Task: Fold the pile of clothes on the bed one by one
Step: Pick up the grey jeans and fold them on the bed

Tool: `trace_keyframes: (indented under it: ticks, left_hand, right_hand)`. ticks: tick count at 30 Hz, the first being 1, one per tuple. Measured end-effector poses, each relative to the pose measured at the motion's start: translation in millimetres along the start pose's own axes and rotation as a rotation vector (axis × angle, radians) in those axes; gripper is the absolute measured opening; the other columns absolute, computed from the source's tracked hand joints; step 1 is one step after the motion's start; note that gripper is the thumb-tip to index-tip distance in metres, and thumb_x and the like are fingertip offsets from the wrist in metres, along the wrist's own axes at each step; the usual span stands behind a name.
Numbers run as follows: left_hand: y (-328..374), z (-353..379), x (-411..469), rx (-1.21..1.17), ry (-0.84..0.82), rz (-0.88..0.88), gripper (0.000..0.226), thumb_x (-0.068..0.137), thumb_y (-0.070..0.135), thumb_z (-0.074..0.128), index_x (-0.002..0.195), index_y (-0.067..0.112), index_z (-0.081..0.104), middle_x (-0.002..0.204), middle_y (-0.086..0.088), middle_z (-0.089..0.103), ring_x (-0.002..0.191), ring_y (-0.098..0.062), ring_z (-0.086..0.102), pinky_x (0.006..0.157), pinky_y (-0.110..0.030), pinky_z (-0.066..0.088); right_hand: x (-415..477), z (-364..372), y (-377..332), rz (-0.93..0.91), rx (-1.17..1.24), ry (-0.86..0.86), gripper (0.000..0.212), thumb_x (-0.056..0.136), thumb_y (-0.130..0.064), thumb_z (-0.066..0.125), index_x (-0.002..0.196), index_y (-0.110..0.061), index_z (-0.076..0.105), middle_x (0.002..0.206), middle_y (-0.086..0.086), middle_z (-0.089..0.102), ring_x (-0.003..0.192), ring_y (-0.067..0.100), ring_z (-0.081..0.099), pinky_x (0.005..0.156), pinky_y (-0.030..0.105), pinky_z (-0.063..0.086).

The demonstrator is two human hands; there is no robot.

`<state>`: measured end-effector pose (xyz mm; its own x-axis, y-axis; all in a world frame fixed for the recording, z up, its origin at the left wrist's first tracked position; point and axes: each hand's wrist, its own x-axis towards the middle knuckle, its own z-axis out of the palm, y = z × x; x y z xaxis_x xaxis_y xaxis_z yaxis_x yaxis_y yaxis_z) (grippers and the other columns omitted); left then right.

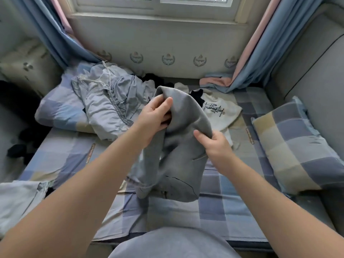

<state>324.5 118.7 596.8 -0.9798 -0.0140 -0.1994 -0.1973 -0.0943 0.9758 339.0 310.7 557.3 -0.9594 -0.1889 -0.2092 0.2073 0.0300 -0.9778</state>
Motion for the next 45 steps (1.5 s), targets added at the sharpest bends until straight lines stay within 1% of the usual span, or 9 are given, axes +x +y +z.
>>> trace_keyframes:
  ticks: [3,5,12,15,19,24,32,39,45]
  left_hand:
    - [-32.7,2.2,-14.8,0.217,-0.206,-0.064,0.037,0.094,0.022,0.070,0.129,0.020,0.059,0.113,0.004,0.070,0.093,0.007,0.068,0.077,-0.013,0.053]
    - [-63.4,7.9,-18.7,0.341,-0.351,-0.090,0.045,0.080,0.029,0.081,0.121,0.022,0.063,0.112,0.002,0.073,0.101,-0.006,0.070,0.089,-0.029,0.057]
    - [-88.9,25.6,-11.1,0.682,-0.241,0.041,0.033,0.078,0.056,0.066,0.083,0.024,0.062,0.079,0.005,0.065,0.074,-0.014,0.061,0.074,-0.043,0.053]
    - [-74.3,28.2,-7.7,0.645,-0.202,0.078,0.029,0.094,0.037,0.065,0.075,0.018,0.053,0.060,0.015,0.046,0.055,-0.005,0.044,0.057,-0.026,0.037]
    - [-54.2,32.1,-2.8,0.468,0.087,0.071,0.037,0.103,0.039,0.051,0.088,0.006,0.060,0.080,-0.001,0.063,0.077,-0.019,0.060,0.071,-0.038,0.049]
    - [-26.0,46.2,0.0,0.002,0.211,-0.133,0.034,0.103,0.045,0.049,0.106,0.015,0.065,0.105,-0.009,0.073,0.100,-0.025,0.070,0.090,-0.043,0.058]
    - [5.2,34.6,-3.0,-0.100,0.197,-0.087,0.046,0.095,0.050,0.062,0.095,0.005,0.063,0.095,-0.015,0.073,0.088,-0.026,0.071,0.078,-0.038,0.062]
    - [18.4,-45.8,4.7,0.147,0.452,0.036,0.050,0.084,0.053,0.075,0.060,0.024,0.042,0.069,-0.005,0.048,0.069,-0.019,0.051,0.066,-0.036,0.045]
    - [-11.5,-28.8,4.3,0.175,0.496,0.032,0.053,0.092,0.032,0.072,0.060,0.022,0.031,0.057,0.002,0.030,0.054,-0.016,0.033,0.054,-0.031,0.029]
  right_hand:
    - [1.2,-11.3,-29.7,-0.095,0.119,0.032,0.017,0.092,-0.023,0.067,0.096,-0.007,0.072,0.091,0.009,0.076,0.087,0.021,0.071,0.080,0.035,0.059]
    - [-0.5,-18.4,-44.1,-0.120,0.141,0.016,0.023,0.084,-0.029,0.069,0.094,-0.008,0.071,0.090,0.011,0.073,0.085,0.022,0.070,0.078,0.036,0.058]
    - [8.3,-63.3,-57.0,-0.111,-0.006,0.168,0.016,0.099,-0.023,0.062,0.090,-0.012,0.069,0.088,0.007,0.071,0.088,0.020,0.067,0.079,0.034,0.057]
    - [19.0,-86.9,-44.8,-0.005,0.058,0.309,0.015,0.102,-0.021,0.058,0.104,-0.011,0.069,0.098,0.006,0.070,0.095,0.021,0.066,0.072,0.030,0.055]
    - [2.4,-85.9,-16.2,0.014,-0.124,0.409,0.046,0.098,-0.029,0.064,0.139,-0.018,0.046,0.126,0.000,0.057,0.119,0.020,0.056,0.095,0.036,0.050]
    - [-50.1,-7.8,29.2,0.071,-0.302,-0.026,0.085,0.078,-0.051,0.080,0.145,-0.028,0.034,0.139,-0.013,0.046,0.129,0.007,0.048,0.104,0.029,0.043]
    - [-9.2,23.1,37.4,-0.053,-0.476,0.023,0.009,0.094,-0.032,0.064,0.094,-0.022,0.064,0.091,-0.001,0.068,0.091,0.022,0.063,0.080,0.041,0.051]
    - [-3.8,-31.3,9.9,-0.030,-0.347,-0.110,0.037,0.103,-0.024,0.056,0.084,0.008,0.053,0.082,0.014,0.065,0.084,0.026,0.065,0.072,0.038,0.062]
    - [-10.3,-40.5,-47.9,-0.047,-0.048,-0.036,0.026,0.106,-0.020,0.048,0.085,-0.007,0.055,0.099,0.014,0.076,0.087,0.031,0.075,0.066,0.042,0.062]
